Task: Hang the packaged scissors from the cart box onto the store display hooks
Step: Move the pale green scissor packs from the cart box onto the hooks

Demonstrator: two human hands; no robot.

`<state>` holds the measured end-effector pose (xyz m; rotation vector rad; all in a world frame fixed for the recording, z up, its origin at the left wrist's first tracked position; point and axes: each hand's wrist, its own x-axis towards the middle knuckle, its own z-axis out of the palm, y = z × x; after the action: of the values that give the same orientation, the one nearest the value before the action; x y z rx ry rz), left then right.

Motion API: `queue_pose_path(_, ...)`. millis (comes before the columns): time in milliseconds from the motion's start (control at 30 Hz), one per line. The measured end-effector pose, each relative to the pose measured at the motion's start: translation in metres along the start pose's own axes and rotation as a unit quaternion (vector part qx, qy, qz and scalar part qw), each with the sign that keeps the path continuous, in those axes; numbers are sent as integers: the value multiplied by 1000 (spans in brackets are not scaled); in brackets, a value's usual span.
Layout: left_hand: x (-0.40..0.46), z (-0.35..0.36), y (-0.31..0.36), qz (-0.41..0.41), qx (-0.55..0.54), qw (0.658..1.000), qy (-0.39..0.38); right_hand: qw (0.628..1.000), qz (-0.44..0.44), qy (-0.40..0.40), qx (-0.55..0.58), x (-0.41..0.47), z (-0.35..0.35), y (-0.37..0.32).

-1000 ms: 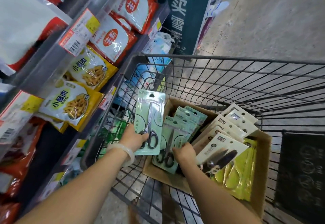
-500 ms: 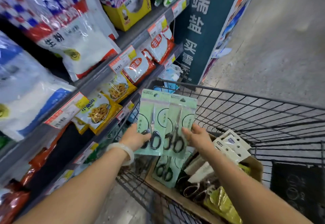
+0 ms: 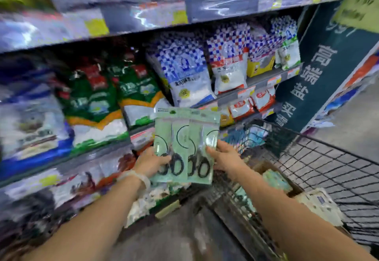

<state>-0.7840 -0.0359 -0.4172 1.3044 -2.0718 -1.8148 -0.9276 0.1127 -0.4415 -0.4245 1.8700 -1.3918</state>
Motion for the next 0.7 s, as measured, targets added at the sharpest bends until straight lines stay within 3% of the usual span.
queue_pose_path(233, -114, -194, -143, -22, -102, 980, 169, 980, -67, -147, -116, -81, 207, -28)
queue_pose_path(500, -322, -345, -204, -53, -176, 879, 440, 907, -171, -341, -176, -198, 462, -67)
queue_pose_path(700, -410, -442, -293, -54, -223, 819, 525, 844, -213, -453, -191, -287, 590, -96)
